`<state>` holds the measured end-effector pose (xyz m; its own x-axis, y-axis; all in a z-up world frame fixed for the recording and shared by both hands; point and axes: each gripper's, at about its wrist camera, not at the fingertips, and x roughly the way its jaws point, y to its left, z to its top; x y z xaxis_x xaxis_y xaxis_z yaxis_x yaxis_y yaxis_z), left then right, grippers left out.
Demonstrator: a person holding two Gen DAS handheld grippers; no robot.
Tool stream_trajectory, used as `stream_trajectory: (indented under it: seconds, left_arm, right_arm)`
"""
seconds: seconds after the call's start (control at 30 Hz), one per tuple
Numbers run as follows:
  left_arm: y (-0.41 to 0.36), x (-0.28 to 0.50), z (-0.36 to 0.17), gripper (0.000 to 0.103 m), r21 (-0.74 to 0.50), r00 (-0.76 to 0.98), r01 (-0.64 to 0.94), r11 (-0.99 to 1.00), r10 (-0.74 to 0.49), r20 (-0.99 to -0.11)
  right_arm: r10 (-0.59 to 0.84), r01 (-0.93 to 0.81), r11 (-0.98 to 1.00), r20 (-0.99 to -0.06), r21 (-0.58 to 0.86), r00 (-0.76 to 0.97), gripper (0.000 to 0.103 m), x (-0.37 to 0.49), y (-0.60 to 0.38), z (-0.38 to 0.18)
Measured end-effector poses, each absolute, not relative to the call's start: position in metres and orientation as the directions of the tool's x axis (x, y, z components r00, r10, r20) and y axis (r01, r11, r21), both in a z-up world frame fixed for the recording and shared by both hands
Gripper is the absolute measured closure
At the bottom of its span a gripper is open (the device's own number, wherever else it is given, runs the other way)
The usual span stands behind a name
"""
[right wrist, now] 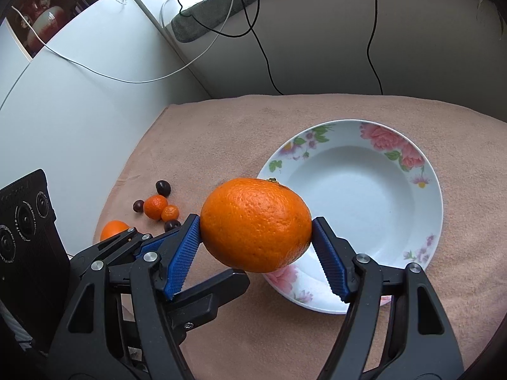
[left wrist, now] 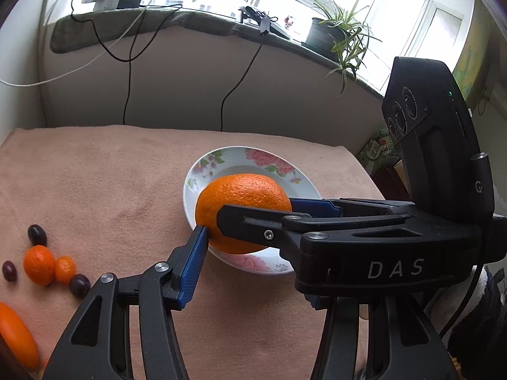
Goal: Organize fruits
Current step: 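Carry the tangerine with the right gripper onto the floral plate and release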
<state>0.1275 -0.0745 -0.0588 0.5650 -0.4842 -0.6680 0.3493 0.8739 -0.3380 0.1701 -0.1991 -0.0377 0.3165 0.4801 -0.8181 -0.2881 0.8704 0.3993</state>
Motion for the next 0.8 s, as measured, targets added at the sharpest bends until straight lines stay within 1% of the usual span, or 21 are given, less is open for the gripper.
stream_trajectory:
  seconds: [0.3,0.47,0.8]
  left_arm:
    - [-0.093,0.124,-0.064,0.052,-0.345,0.522,0.382,0.857,-0.509,-0.685]
    - [-0.096,0.125,-0.067,0.052,-0.337,0.515,0.381,0.861,-0.500,-0.696]
    - [-0.088,0.124,-0.062,0.052,-0.321,0.546,0.359,0.876,-0.476,-0.689]
  right_arm:
    - [0.468,-0.241,0.881,-0.823,0.407,0.322,0.029,0.167,-0.220,-0.046]
    - [0.472,-0.236,0.880,-0.820,0.413,0.325,0.030,0.165,-0.224,-0.048]
    - [0.459,-0.227,0.889,-0.778,0.398,0.429,0.029,0.163,-0.235,-0.018]
